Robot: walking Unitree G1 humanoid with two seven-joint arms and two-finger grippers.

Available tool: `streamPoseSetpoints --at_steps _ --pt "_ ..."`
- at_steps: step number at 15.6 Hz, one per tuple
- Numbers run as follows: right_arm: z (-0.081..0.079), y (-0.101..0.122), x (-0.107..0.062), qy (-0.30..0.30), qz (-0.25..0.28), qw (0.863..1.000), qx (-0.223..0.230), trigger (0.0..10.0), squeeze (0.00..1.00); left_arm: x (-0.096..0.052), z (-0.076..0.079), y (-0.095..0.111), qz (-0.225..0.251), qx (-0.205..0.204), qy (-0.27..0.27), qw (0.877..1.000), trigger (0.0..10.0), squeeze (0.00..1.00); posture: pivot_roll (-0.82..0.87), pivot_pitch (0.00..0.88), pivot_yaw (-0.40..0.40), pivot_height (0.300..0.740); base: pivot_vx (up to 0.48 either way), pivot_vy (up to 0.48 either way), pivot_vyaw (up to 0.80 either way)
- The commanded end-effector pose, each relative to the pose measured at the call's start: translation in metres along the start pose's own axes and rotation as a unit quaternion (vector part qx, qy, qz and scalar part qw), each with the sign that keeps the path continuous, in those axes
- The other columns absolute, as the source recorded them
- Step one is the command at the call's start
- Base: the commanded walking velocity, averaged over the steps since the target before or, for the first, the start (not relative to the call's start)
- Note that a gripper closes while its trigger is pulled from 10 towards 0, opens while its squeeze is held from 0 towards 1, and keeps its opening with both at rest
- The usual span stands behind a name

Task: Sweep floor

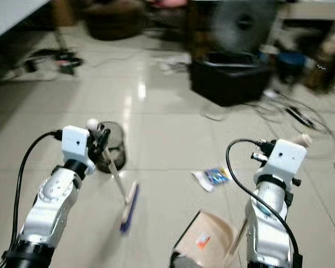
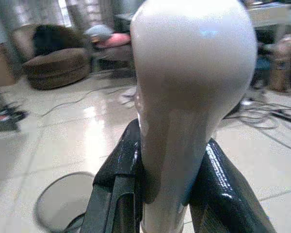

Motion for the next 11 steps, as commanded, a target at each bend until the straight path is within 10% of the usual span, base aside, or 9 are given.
streamPoseSetpoints --at_steps 1,11 --pt "-0.002 0.01 0.001 0.002 0.013 1.0 0.009 10.0 0.0 0.004 -0.001 0.018 0.035 0.006 -0.007 0.999 10.0 0.0 -0.05 0.032 0.069 0.74 0.277 0.0 -0.8" --pt "-0.01 0.016 0.001 0.037 0.019 0.999 0.025 10.0 0.0 0.01 0.006 0.016 0.036 0.012 -0.025 0.999 10.0 0.0 -0.07 0.002 0.072 0.74 0.336 0.0 -0.34"
Point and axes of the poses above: a point about 5 cm out from each wrist's last joint towards the gripper, its own x axis pointing out of the wrist towards the gripper, its own y axis along the axis of the wrist's last joint, z = x × y, the point moved 5 cm from there along x, pointing out of the wrist towards the gripper, and after that the axes turned 9 degrees about x, right-handed, at the moved point
